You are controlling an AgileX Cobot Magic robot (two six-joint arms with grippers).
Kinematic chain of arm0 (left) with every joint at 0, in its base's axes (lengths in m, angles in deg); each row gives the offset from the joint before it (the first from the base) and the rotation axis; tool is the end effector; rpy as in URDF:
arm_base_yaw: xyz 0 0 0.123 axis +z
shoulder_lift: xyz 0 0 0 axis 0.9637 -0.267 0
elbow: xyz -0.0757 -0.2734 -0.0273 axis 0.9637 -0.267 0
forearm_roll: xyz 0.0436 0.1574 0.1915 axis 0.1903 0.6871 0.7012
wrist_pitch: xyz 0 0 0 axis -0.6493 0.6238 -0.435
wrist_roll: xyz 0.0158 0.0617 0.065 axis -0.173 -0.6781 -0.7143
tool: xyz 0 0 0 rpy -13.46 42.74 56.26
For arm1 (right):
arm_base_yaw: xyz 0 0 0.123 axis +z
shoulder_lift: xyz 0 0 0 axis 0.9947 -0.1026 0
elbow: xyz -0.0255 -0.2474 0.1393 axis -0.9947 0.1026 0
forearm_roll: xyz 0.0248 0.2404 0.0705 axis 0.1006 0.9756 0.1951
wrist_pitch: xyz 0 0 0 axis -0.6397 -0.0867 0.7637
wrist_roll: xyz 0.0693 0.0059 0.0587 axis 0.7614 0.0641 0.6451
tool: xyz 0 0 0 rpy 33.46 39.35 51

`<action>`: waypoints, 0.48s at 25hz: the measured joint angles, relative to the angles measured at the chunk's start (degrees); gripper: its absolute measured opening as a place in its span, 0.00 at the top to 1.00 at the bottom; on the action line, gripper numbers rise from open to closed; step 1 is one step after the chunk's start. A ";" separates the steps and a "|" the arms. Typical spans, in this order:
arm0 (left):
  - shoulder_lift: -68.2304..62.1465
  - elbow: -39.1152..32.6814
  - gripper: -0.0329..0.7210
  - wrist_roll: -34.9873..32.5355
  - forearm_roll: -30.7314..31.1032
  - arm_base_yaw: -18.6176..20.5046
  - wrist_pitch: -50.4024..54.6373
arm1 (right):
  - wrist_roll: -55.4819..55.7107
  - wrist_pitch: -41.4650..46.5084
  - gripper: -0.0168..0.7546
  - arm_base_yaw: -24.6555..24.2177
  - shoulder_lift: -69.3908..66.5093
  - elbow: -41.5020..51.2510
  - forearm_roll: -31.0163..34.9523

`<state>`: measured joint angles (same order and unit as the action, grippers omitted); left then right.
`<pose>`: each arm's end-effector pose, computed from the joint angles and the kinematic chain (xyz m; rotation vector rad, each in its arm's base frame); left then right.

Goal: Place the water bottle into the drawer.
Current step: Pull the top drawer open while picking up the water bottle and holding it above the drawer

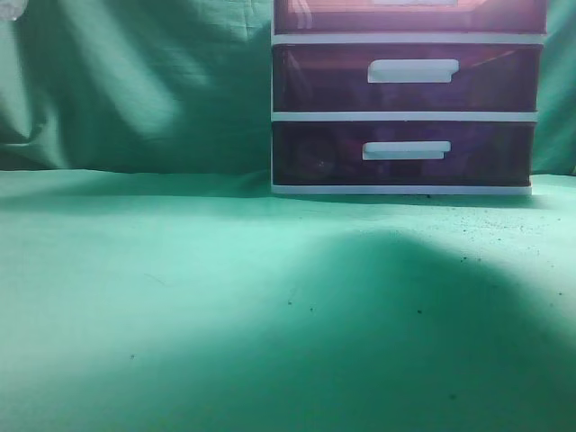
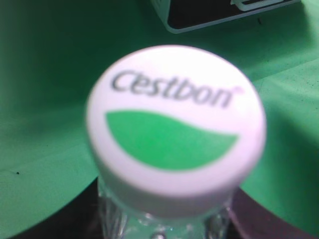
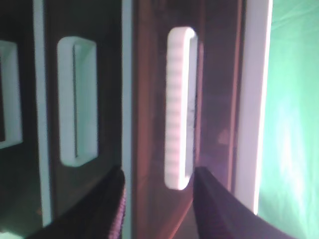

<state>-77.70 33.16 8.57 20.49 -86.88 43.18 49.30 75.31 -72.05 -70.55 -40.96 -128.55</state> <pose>0.2222 -0.0671 0.3582 0.4038 2.2456 -0.3125 0.3717 0.0783 0.3170 -1.5010 1.3128 -0.8733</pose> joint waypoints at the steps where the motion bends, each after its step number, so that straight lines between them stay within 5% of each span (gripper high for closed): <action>1: -0.41 0.00 0.57 -0.12 0.00 0.00 0.01 | 0.00 -0.28 0.58 0.00 -0.59 -0.67 0.01; 12: -2.42 0.00 0.57 -0.48 0.00 0.00 -0.16 | 0.00 -2.19 0.60 0.00 -7.70 -8.16 -0.34</action>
<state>-80.12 33.16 8.09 20.49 -86.88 43.03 49.30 73.12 -72.05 -78.25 -49.13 -128.89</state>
